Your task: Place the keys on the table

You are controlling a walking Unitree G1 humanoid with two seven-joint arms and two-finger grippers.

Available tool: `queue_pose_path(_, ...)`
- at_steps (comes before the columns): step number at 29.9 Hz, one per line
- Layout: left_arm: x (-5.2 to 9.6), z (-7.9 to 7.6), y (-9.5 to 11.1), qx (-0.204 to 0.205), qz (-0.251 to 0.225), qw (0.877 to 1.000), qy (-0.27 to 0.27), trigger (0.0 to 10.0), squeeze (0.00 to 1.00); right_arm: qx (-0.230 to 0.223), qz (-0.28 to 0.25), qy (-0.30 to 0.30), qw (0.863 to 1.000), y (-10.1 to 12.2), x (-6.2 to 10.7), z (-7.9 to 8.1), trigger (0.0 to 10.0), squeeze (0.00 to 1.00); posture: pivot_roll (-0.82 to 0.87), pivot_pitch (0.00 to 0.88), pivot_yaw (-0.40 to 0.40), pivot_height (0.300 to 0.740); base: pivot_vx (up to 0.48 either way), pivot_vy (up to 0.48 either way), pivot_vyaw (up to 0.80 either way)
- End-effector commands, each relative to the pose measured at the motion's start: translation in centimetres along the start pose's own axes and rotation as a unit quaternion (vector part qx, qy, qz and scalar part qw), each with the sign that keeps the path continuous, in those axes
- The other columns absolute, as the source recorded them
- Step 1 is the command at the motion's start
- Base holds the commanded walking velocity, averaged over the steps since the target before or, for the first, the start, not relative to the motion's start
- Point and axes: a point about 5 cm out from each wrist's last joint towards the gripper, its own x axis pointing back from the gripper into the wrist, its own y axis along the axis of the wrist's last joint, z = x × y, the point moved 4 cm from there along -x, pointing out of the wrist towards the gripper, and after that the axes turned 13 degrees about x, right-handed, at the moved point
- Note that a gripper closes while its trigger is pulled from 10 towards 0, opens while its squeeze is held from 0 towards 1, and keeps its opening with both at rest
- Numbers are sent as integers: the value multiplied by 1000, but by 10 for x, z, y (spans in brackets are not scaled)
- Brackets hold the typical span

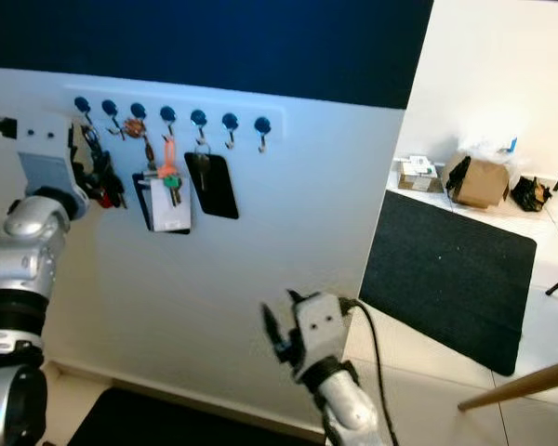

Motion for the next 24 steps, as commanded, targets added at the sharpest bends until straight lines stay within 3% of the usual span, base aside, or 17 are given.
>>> queue_pose_path(1,-2,4,6,-7,-8,1000,3,5529,0,-9,-15,15,1000,10,-4,4,10000,0,125,153,5,740,0,0,0)
queue_pose_path(6,-4,2,9,-5,-14,1000,1,5569,0,-16,-23,23,999,18,-9,8,10000,0,131,146,4,740,0,0,0)
queue_pose_path(11,-6,2,13,-6,-21,1000,-1,4863,0,-17,-19,26,999,18,-9,9,10000,0,134,144,6,740,0,0,0)
queue_pose_path(13,-7,3,15,-11,-24,1000,-1,2706,0,-18,-15,25,999,17,-9,8,10000,0,135,144,7,740,0,0,0)
queue_pose_path(14,-7,3,16,-12,-25,1000,-1,2706,0,-18,-14,24,999,17,-9,7,10000,0,136,145,7,740,0,0,0)
queue_pose_path(15,-8,3,17,-13,-27,1000,-1,1804,0,-18,-13,23,999,17,-10,7,10000,0,137,145,9,740,0,0,0)
queue_pose_path(18,-8,3,18,-13,-28,1000,-1,1804,0,-18,-12,23,1000,16,-10,7,10000,0,137,145,9,740,0,0,0)
queue_pose_path(20,-9,3,20,-14,-30,999,-1,0,0,-19,-8,22,1000,15,-10,7,10000,0,140,146,10,740,0,0,0)
queue_pose_path(24,-8,4,21,-16,-34,999,-1,0,0,-22,-3,20,1000,13,-9,8,10000,0,144,146,12,740,0,0,0)
